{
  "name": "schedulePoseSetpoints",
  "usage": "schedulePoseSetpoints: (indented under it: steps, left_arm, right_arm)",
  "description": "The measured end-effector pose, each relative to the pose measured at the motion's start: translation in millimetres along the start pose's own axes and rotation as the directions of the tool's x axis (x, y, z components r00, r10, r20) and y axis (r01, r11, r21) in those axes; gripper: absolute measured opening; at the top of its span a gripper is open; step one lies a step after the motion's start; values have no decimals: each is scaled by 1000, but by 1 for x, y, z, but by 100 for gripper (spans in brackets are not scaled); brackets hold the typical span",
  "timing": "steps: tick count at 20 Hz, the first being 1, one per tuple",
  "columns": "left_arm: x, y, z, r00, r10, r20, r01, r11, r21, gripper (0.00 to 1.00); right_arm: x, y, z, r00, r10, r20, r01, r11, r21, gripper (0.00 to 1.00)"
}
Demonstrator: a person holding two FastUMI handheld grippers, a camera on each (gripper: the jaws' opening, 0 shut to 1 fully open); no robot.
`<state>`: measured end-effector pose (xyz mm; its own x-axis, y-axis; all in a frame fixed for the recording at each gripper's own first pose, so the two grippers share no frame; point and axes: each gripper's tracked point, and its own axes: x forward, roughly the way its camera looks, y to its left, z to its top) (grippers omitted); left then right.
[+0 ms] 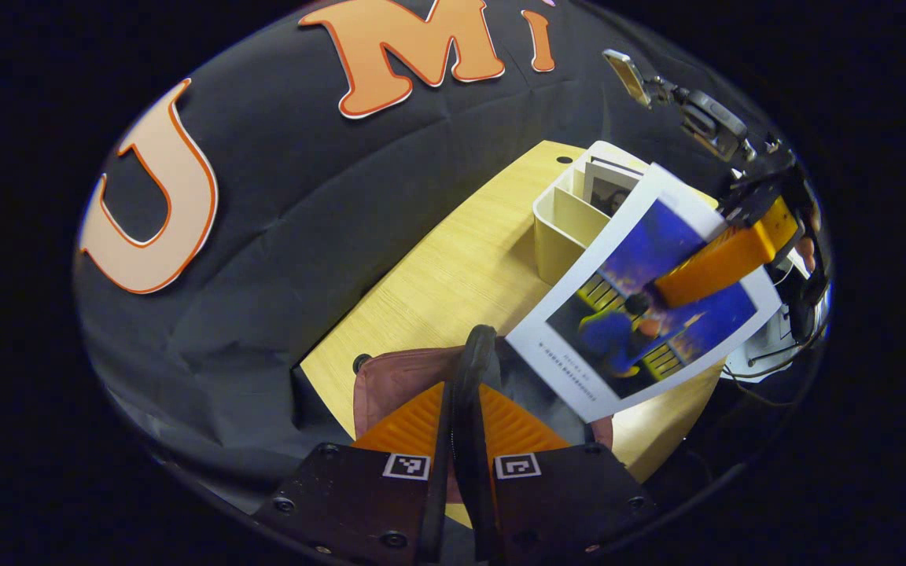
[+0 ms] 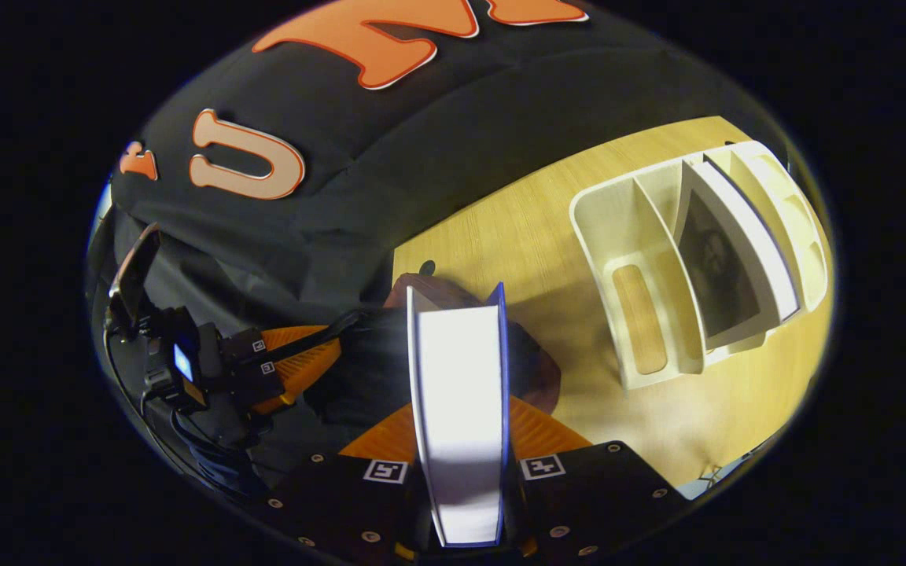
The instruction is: Open the schoolbag, grab two books from the bookshelf and put them into the schoolbag.
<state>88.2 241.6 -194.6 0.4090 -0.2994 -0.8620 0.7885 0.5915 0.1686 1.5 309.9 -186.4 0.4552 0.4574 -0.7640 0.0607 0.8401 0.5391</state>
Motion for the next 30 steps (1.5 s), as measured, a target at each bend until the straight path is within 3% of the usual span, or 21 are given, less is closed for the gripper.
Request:
schedulePoseSetpoints:
  steps: [4, 5, 8, 11, 23, 30]
  left_arm:
    - [-1, -11, 1, 1000, -17, 15, 17, 1000, -6, 15]
    - [4, -11, -4, 1000, -12, 1, 12, 1000, -9, 6]
    - [18, -19, -19, 998, -33, -47, 32, 999, -12, 10]
    - [24, -32, -28, 994, -87, -68, 85, 996, -34, 4]
    - [34, -39, -36, 981, -139, -139, 133, 990, -49, 1]
    - [21, -35, -23, 982, -133, -134, 129, 991, -35, 1]
  right_arm:
    - [32, -1, -9, 999, -8, 31, 7, 1000, 11, 37]
    - [41, -2, -11, 1000, -8, 30, 8, 1000, 21, 37]
    - [61, -3, -31, 1000, -8, -5, 8, 998, 67, 37]
    - [75, -5, -45, 1000, -11, -16, 12, 996, 88, 37]
    - [102, -8, -68, 1000, 5, -30, 0, 986, 165, 37]
    - [130, -1, -72, 995, 98, 13, -97, 959, 267, 37]
